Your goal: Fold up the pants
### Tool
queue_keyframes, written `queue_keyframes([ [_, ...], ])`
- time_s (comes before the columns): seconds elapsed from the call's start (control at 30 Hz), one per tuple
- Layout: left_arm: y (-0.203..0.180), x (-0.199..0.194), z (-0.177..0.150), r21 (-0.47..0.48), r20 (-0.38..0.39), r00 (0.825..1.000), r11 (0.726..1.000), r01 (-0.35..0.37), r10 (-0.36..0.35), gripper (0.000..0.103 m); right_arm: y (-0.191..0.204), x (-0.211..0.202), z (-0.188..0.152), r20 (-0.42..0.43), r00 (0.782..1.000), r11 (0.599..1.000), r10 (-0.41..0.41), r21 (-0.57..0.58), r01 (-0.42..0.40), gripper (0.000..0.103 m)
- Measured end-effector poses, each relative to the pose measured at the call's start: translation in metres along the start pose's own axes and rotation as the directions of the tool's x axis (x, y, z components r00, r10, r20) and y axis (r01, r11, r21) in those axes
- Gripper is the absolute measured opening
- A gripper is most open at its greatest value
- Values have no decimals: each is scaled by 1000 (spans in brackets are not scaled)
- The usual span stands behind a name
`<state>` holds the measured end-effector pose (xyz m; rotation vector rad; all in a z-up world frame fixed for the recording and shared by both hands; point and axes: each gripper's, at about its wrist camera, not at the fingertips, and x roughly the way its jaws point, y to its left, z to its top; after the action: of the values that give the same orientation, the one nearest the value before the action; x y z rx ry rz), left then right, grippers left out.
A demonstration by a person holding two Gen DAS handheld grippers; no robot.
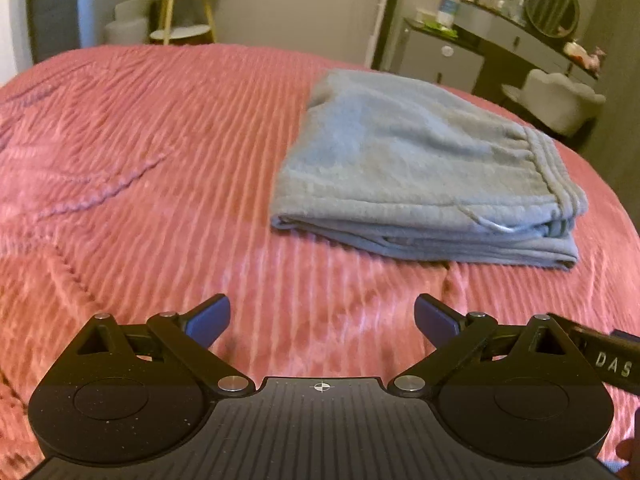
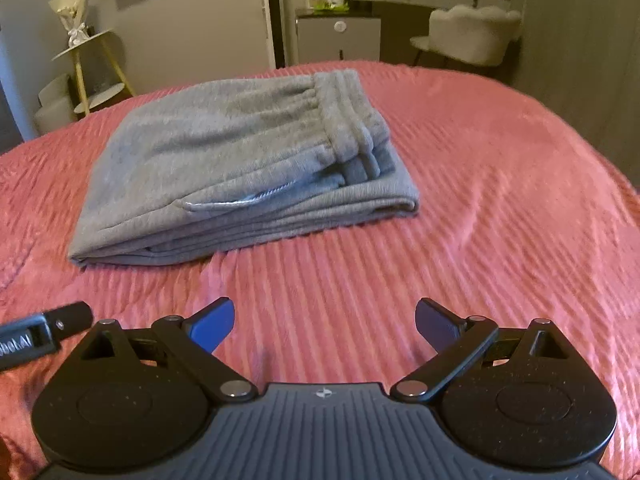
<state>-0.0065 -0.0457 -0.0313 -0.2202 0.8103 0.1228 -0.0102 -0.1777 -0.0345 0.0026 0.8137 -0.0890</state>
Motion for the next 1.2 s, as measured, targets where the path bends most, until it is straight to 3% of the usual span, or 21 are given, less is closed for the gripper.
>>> queue_keyframes([
  [0.1, -3, 8, 1, 24, -21, 999, 999, -35, 36, 101, 5, 6, 0, -12, 1000, 1000, -15, -23, 14, 97],
  [0.37, -16, 19, -4, 115, -64, 997, 993, -26, 33, 101, 3, 15, 0, -46, 999, 1000, 2, -9, -2, 97],
  [1.2, -16, 22, -5, 136, -87, 995, 990, -29, 41, 101, 8, 12, -3, -50, 999, 999, 4, -45, -7, 97],
])
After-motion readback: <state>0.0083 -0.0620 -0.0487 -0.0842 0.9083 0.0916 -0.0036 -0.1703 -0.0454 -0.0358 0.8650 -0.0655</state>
